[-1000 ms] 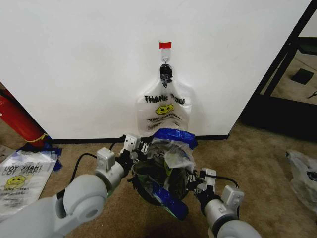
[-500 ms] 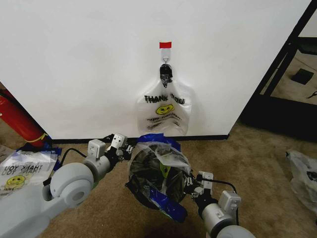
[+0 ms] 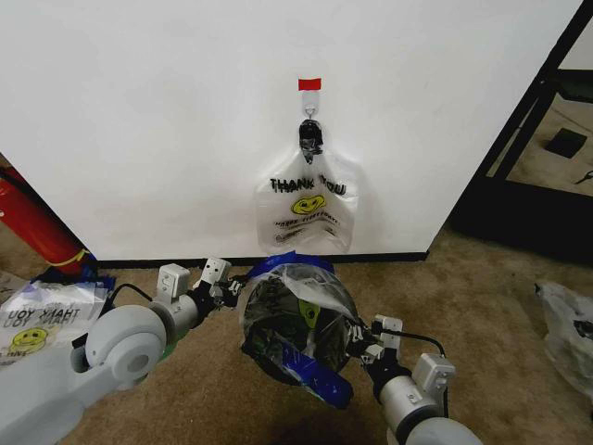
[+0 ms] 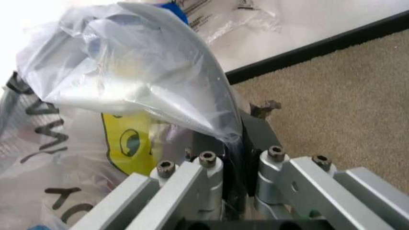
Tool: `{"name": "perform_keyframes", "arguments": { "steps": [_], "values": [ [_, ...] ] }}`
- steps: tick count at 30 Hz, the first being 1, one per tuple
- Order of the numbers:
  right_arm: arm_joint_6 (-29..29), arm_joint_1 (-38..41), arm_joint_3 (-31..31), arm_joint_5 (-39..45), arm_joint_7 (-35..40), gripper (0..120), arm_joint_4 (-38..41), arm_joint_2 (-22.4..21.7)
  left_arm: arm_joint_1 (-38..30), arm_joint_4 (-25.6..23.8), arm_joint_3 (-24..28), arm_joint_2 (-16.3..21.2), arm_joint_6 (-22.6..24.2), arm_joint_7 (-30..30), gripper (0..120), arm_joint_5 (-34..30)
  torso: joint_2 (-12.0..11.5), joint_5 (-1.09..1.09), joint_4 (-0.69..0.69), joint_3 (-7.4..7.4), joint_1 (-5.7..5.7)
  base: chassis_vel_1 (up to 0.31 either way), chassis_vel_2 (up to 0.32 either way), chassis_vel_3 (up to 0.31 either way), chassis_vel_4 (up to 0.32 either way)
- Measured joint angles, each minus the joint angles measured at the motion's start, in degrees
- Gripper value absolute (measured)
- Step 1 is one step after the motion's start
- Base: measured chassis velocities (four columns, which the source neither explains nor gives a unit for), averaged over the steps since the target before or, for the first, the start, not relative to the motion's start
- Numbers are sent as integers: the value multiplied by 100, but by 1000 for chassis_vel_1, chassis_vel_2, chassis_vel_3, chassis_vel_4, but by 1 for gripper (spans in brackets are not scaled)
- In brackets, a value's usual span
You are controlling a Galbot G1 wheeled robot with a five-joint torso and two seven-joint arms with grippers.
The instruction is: Pick up the garbage bag from the wall and place it over the trash bin.
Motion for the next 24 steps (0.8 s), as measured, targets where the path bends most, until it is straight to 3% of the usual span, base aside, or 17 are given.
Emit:
{"name": "perform_keyframes", "arguments": {
  "steps": [4,8,11,17,20,21,24],
  "values": [
    [42,38,10,43,52,2,-23,87,87,-170,-187,-83,151,-60,1,29,0,0,0,0,0,0,0,0,0],
    [70,52,5,48,87,2,-70,143,92,-338,-373,-168,335,-122,11,15,0,0,-1,0,0,0,0,0,0],
    [97,137,17,79,150,2,-182,257,178,-705,-756,-193,671,-182,26,69,0,1,0,0,0,0,0,0,0],
    [183,276,96,183,239,2,-262,361,354,-1047,-1156,-291,730,-417,46,315,0,1,1,0,0,0,0,0,0],
    [404,225,212,200,332,2,-264,521,447,-1318,-1255,-715,496,-1031,55,349,0,-1,-1,0,0,0,0,0,0],
    [550,210,246,234,387,2,-266,609,617,-1473,-1191,-979,192,-1439,62,379,0,-2,-6,0,0,0,0,0,0],
    [720,245,257,272,437,2,-295,690,1041,-1640,-1123,-1269,-177,-1677,71,530,0,1,-4,0,0,0,0,0,0]
  ]
}}
